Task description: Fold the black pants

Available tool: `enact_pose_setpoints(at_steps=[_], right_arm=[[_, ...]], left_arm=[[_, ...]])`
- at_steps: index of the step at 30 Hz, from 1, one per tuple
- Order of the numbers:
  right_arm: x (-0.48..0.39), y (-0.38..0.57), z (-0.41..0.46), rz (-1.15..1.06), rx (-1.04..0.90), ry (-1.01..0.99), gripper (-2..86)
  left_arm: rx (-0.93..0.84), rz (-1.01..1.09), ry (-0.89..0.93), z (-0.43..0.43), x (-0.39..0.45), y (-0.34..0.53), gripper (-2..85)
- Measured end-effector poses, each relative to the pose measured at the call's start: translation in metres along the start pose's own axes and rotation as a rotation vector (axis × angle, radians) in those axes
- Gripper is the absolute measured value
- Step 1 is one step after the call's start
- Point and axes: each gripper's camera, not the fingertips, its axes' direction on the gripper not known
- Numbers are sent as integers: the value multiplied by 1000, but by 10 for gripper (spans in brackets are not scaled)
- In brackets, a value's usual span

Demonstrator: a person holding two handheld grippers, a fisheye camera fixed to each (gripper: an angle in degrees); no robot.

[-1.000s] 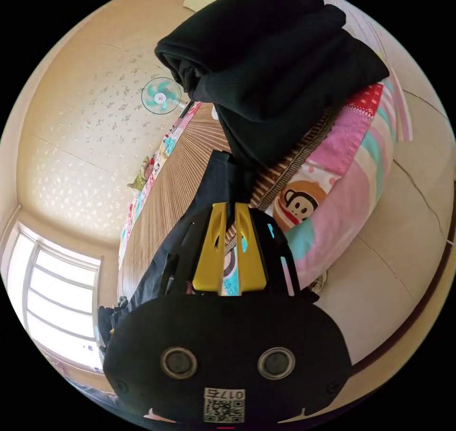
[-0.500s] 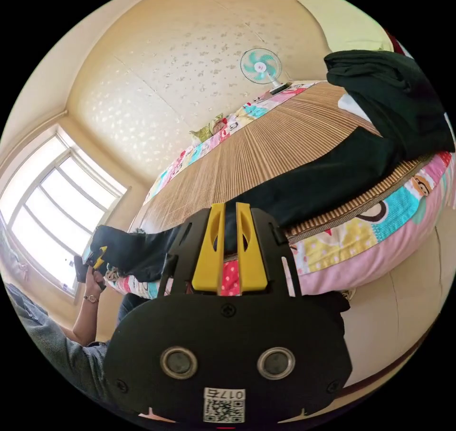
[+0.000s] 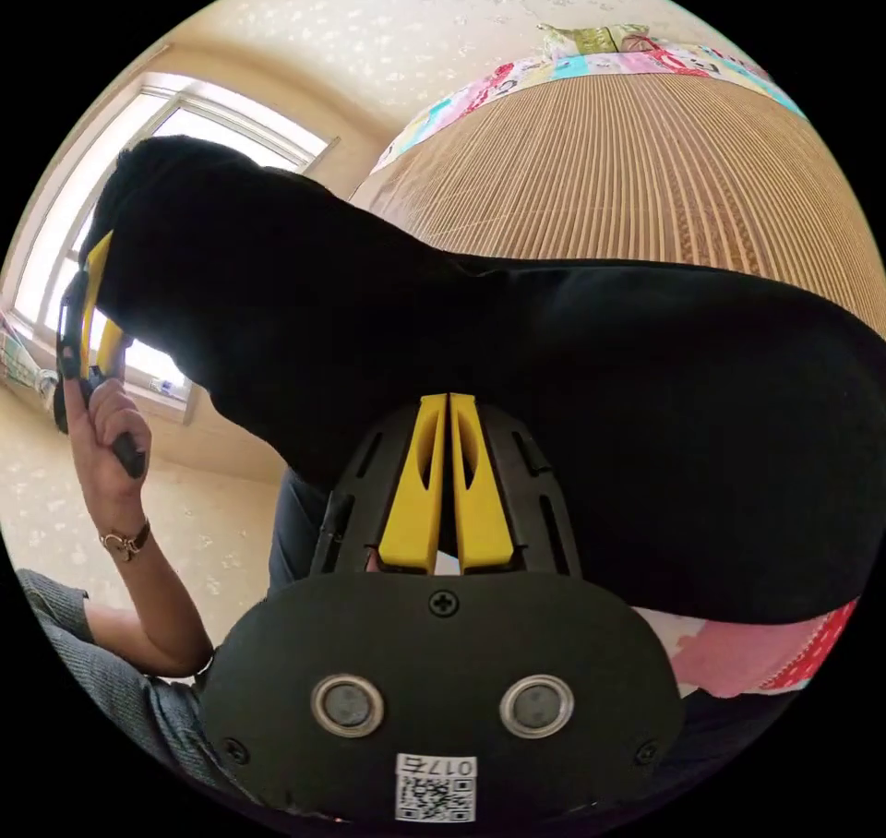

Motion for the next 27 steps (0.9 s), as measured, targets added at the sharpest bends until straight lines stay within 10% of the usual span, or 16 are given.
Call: enact_pose_setpoints(at_steps=[13, 23, 27], right_arm=[[210, 158, -154, 452, 312, -269, 19], [278, 233, -163, 573, 519, -671, 74], [268, 241, -172, 558, 591, -669, 85]], left_arm=[[-524, 405, 274, 265, 157, 208, 69], [-286, 223, 1, 184, 44, 186, 120], [-714, 156, -54, 261, -20, 228, 98]])
